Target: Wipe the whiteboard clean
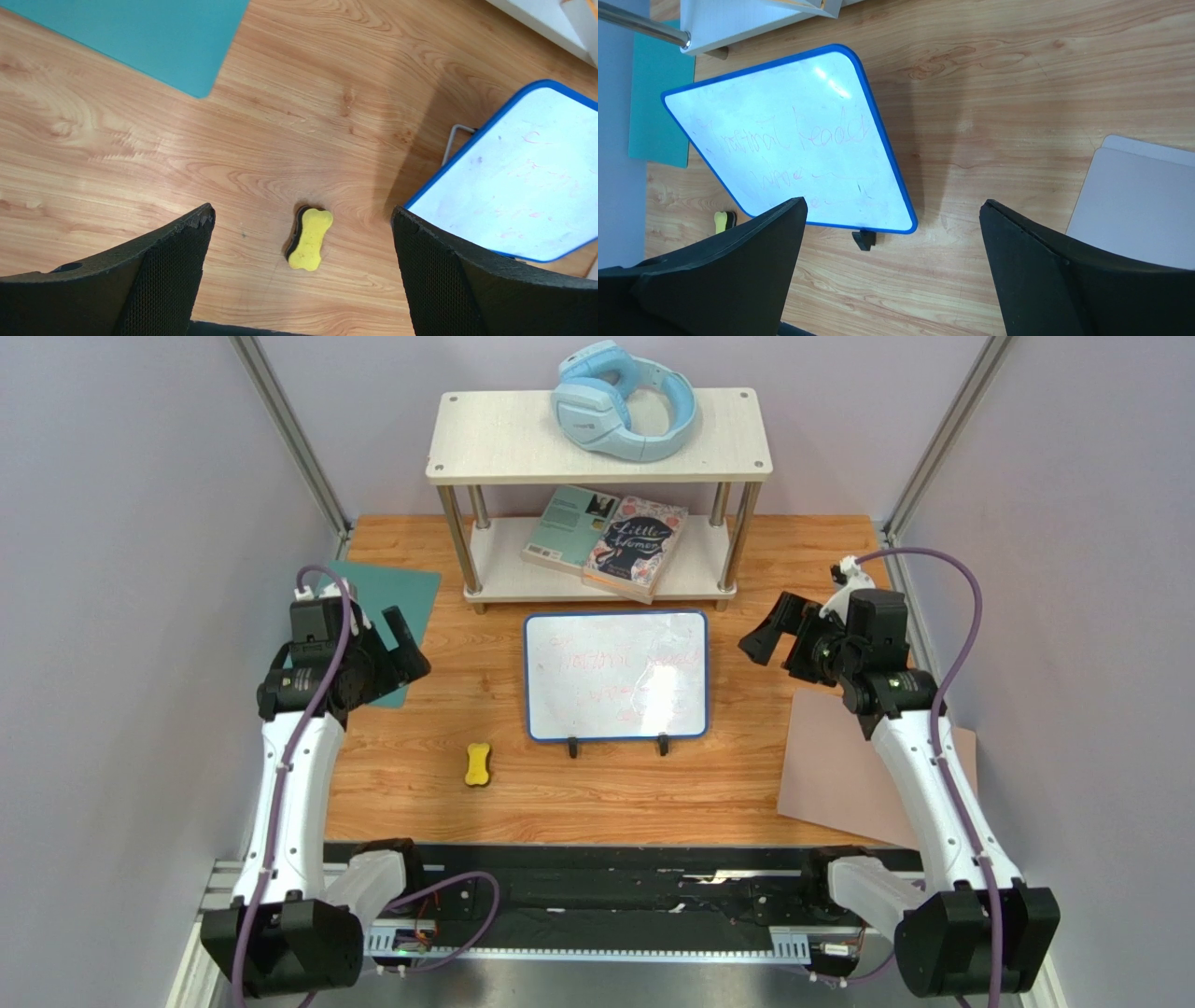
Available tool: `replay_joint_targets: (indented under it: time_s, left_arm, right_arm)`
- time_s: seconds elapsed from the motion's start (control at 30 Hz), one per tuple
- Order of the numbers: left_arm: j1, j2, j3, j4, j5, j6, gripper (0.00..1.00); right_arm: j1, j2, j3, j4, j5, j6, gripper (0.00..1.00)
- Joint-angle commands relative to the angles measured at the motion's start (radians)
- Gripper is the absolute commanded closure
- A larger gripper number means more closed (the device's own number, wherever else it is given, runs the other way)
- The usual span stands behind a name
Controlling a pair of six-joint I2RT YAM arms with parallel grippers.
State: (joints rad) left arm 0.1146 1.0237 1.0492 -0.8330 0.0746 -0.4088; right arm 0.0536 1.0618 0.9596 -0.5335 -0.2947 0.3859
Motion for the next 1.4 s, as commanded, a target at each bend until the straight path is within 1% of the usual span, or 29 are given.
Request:
replay_joint_targets:
  time_s: [0.0,0.07,0.17,0.2,0.27,0.3,0.33,0.37,0.43,0.47,0.53,0.63,0.8,1.0,1.1,1.17,1.2,1.3,1.37]
  left_arm:
    - [0.003,-0.04,-0.049,0.017,0.086,-0.022,0.01]
    - [0.002,-0.05,-0.093,0.011,0.125,-0.034,0.01]
    - [-0.001,-0.045,-0.161,0.002,0.142,-0.083,0.01]
    - [-0.016,-0.031,-0.17,-0.02,0.14,-0.123,0.01]
    - [-0.039,0.035,-0.167,-0.046,0.142,-0.156,0.01]
    - [-0.056,0.059,-0.166,-0.064,0.14,-0.179,0.01]
    - [-0.1,0.1,-0.167,-0.067,0.136,-0.192,0.01]
    - [-0.11,0.116,-0.17,-0.069,0.11,-0.206,0.01]
    - [-0.189,0.157,-0.182,-0.068,0.079,-0.246,0.01]
    - [-0.199,0.167,-0.192,-0.058,0.088,-0.255,0.06]
    - [-0.204,0.19,-0.228,-0.011,0.102,-0.283,0.22]
    - [-0.216,0.252,-0.244,0.015,0.088,-0.28,0.23]
    - [-0.283,0.369,-0.232,0.015,0.028,-0.269,0.23]
    - [-0.32,0.395,-0.227,0.04,-0.001,-0.255,0.23]
    - [-0.319,0.426,-0.216,0.038,-0.018,-0.249,0.28]
    - [-0.32,0.438,-0.212,0.04,-0.03,-0.245,0.29]
    - [-0.32,0.453,-0.201,0.04,-0.033,-0.242,0.34]
    - [-0.325,0.487,-0.181,0.04,-0.044,-0.229,0.35]
    - [-0.328,0.503,-0.17,0.037,-0.045,-0.226,0.38]
  right_arm:
    - [0.002,-0.054,-0.062,0.02,-0.026,0.019,0.0]
    - [0.002,-0.06,-0.091,0.02,-0.032,0.018,0.0]
    - [0.002,-0.06,-0.125,0.026,-0.053,0.021,0.0]
    - [0.003,-0.059,-0.133,0.029,-0.055,0.022,0.0]
    - [0.003,-0.057,-0.154,0.03,-0.057,0.019,0.0]
    - [0.003,-0.057,-0.16,0.032,-0.055,0.018,0.0]
    - [0.002,-0.057,-0.165,0.035,-0.064,0.015,0.0]
    - [0.002,-0.056,-0.171,0.04,-0.067,0.019,0.0]
    - [0.003,-0.059,-0.191,0.049,-0.076,0.022,0.0]
    - [0.002,-0.057,-0.197,0.052,-0.08,0.022,0.0]
    - [0.002,-0.056,-0.216,0.063,-0.086,0.028,0.0]
    - [0.002,-0.051,-0.237,0.078,-0.104,0.034,0.01]
    - [0.003,-0.026,-0.257,0.096,-0.112,0.039,0.01]
    - [0.003,-0.011,-0.269,0.11,-0.127,0.039,0.02]
    - [0.003,-0.002,-0.28,0.127,-0.139,0.048,0.02]
    - [0.002,0.006,-0.283,0.13,-0.142,0.048,0.02]
    - [0.002,0.007,-0.285,0.132,-0.142,0.048,0.03]
    - [0.003,0.013,-0.288,0.136,-0.144,0.047,0.03]
    - [0.003,0.017,-0.289,0.136,-0.144,0.048,0.03]
